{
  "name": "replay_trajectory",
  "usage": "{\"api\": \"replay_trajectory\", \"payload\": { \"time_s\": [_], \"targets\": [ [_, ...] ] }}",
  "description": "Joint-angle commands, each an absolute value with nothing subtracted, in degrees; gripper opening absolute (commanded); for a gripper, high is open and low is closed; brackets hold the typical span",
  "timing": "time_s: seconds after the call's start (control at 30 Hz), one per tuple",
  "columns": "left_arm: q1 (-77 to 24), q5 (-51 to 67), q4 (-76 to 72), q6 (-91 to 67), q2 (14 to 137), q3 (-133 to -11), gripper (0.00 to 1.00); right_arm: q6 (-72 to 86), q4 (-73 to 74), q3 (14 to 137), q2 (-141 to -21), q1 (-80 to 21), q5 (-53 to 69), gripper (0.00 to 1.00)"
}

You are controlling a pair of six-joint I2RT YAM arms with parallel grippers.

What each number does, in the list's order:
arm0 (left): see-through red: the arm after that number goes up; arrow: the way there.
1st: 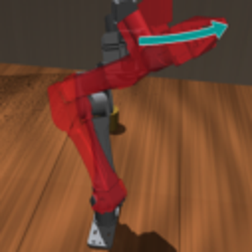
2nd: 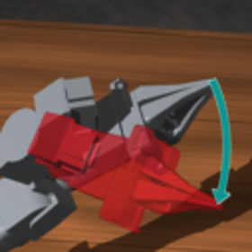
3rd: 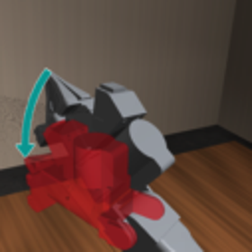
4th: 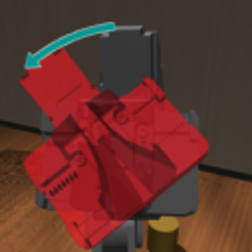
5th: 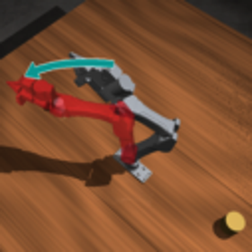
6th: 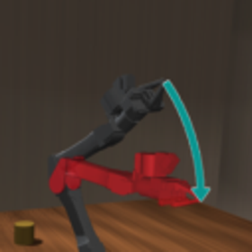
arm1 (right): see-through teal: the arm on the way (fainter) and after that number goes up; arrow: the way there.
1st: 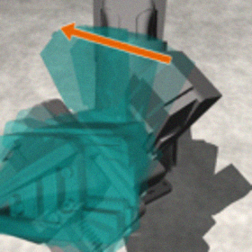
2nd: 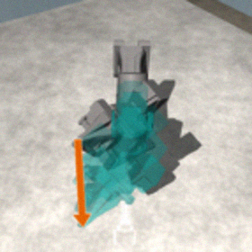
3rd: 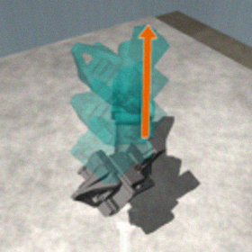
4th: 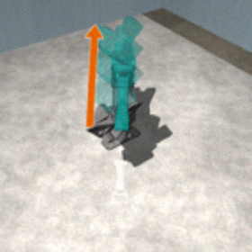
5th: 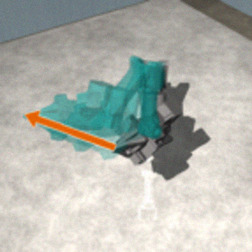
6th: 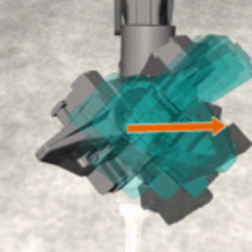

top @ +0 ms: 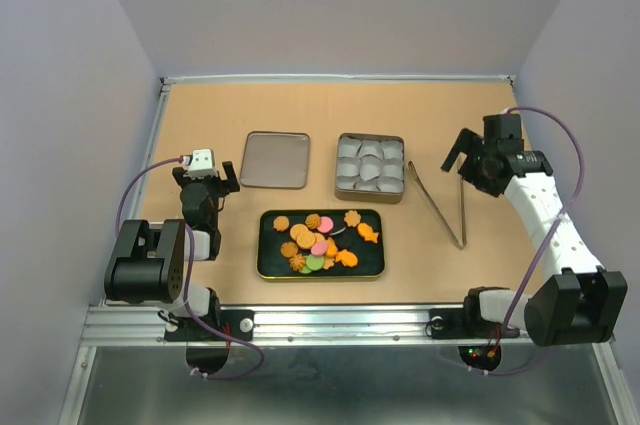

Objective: Pack the cookies

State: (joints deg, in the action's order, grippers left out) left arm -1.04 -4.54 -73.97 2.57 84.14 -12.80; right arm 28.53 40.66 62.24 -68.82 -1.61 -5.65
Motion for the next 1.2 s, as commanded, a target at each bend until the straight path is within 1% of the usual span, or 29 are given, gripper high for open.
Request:
{"api": "replay_trajectory", "payload": {
  "time_s": [0.0, 0.1, 0.27, 0.43, 0.6, 0.67, 0.7, 0.77, 0.87, 1.0, 1.17],
  "targets": [
    [-1.2, -4.6, -87.9, 3.5, 83.3, -14.1, 0.99, 27.6, 59.5, 62.2, -69.9, -1.6, -7.9, 1.0],
    [-1.2, -4.6, -87.9, 3.5, 83.3, -14.1, 0.99, 28.3, 59.7, 62.0, -69.3, -1.7, -8.9, 1.0],
    [-1.2, -4.6, -87.9, 3.6, 83.3, -14.1, 0.99, 28.7, 59.2, 60.7, -73.3, -1.7, -10.3, 1.0],
    [-1.2, -4.7, -87.7, 3.3, 83.4, -14.2, 0.99, 27.3, 55.4, 59.1, -79.8, -1.6, -9.4, 1.0],
    [-1.2, -6.0, -88.3, 3.0, 81.5, -13.5, 0.99, 27.1, 49.2, 55.6, -80.9, -1.7, -7.4, 1.0],
    [-1.2, -7.8, -82.1, 2.1, 75.6, -14.7, 0.99, 27.1, 46.4, 53.0, -79.7, -1.7, -7.4, 1.0],
    [-1.2, -8.5, -75.0, 1.5, 73.4, -15.5, 0.99, 27.1, 45.8, 52.5, -79.0, -1.7, -7.1, 1.0],
    [-1.2, -10.1, -66.0, 0.2, 67.9, -18.3, 0.99, 27.1, 44.2, 51.9, -78.8, -1.7, -6.4, 1.0],
    [-1.2, -10.5, -57.0, -5.5, 61.8, -20.6, 0.99, 27.0, 42.5, 51.7, -80.3, -1.7, -5.7, 1.0],
    [-1.3, -10.4, -47.9, -12.4, 55.1, -22.1, 0.99, 26.2, 40.1, 51.0, -82.9, -1.6, -5.4, 1.0],
    [-2.1, -9.1, -38.5, -15.1, 48.6, -24.3, 0.99, 25.1, 38.0, 50.3, -86.4, -1.7, -5.4, 1.0]
  ]
}}
